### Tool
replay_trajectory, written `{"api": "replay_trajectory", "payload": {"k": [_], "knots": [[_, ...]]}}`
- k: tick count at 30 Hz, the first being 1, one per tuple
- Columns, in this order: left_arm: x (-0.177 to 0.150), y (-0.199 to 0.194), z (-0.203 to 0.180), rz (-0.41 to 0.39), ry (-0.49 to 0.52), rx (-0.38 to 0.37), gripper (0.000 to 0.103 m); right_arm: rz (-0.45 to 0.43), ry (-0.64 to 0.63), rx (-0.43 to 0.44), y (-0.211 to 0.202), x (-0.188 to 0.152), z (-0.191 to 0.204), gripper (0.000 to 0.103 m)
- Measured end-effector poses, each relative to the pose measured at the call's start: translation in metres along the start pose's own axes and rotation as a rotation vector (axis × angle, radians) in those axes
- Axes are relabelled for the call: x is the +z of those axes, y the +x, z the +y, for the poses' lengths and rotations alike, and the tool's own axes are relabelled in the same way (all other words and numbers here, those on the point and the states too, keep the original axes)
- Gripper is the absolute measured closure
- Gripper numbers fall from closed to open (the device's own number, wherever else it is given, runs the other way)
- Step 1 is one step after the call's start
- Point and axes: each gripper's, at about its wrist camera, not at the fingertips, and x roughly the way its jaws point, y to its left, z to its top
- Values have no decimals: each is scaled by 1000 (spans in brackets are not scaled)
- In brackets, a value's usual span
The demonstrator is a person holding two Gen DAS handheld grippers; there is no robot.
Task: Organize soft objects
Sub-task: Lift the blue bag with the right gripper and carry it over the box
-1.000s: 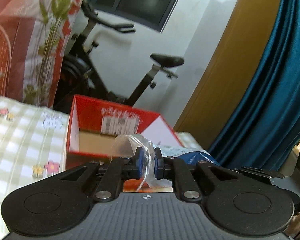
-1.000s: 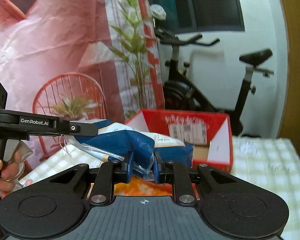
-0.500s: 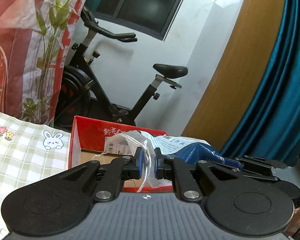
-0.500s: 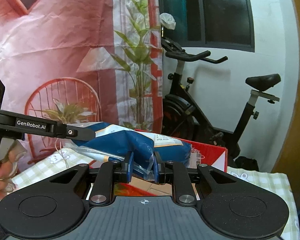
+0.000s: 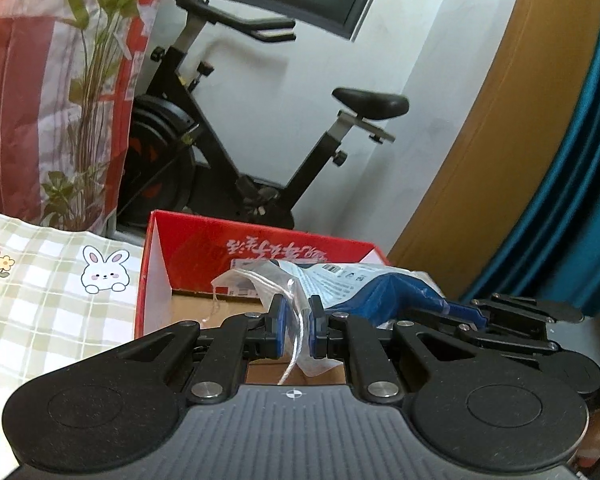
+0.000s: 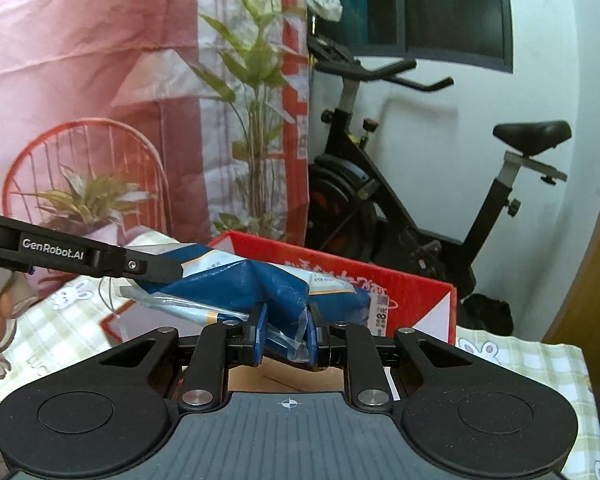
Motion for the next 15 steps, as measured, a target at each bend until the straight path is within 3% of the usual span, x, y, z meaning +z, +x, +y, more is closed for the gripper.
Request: {"api": "replay_trajectory", "payload": {"k": [13, 15], "knots": [[0, 46, 17, 86, 14, 50, 90, 95, 6, -18, 64, -14, -15, 83], [1, 49, 16, 85, 32, 61, 85, 105, 10, -30, 70, -15, -17, 82]]}}
